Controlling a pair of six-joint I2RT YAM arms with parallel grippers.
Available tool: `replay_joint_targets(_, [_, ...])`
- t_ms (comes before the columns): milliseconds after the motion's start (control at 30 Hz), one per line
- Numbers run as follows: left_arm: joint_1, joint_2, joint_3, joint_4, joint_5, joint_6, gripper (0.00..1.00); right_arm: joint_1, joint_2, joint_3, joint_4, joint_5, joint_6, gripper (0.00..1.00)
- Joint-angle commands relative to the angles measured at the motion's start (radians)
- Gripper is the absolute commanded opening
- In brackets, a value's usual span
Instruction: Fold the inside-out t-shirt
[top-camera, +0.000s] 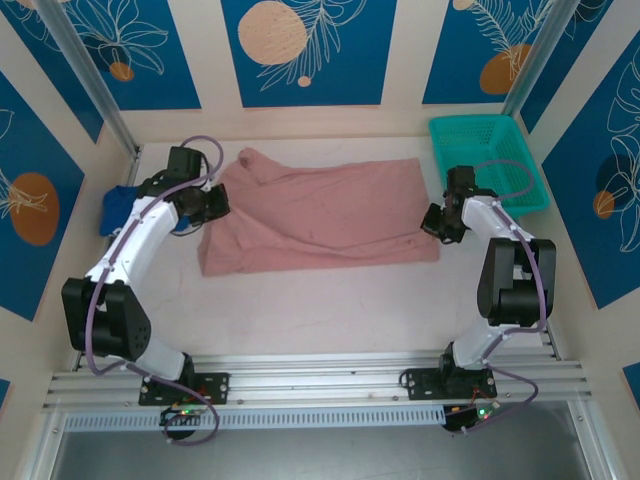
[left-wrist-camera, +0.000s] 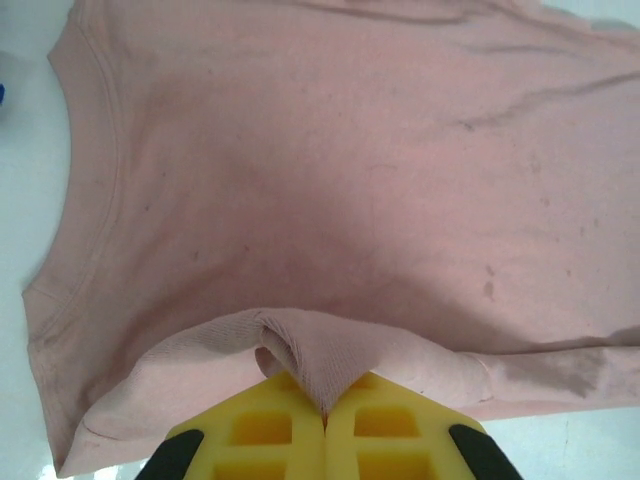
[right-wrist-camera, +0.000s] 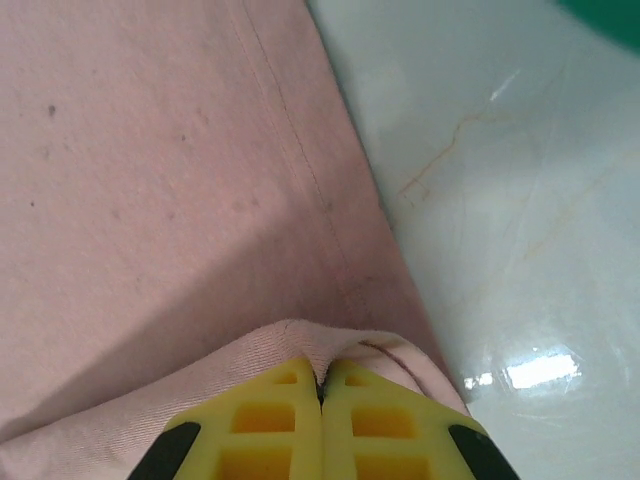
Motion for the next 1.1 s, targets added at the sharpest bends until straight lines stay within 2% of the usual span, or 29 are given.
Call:
replay_joint_targets(0, [0.025,0.027,0.044,0.015,0.016,0.033,0.0,0.003,0.019,0.03,-0.004,0.023,-0.019,0.06])
replay_joint_targets(467, [0.04,0.135,0.136,0.036,0.051,0.037,0.0,0.018,0.057,0.055,0.0,0.042,-0.019,0.05])
replay_joint_targets(833, [0.046,0.235,0.198,0.037,0.028,0.043,0.0,0.034,0.113,0.117,-0.005,0.074,-0.02,0.06])
replay_joint_targets(1067, [0.051,0.411,0.307,0.06,-0.036,0.042,0.0,0.041,0.219,0.233,-0.002,0.158,-0.012,0.14])
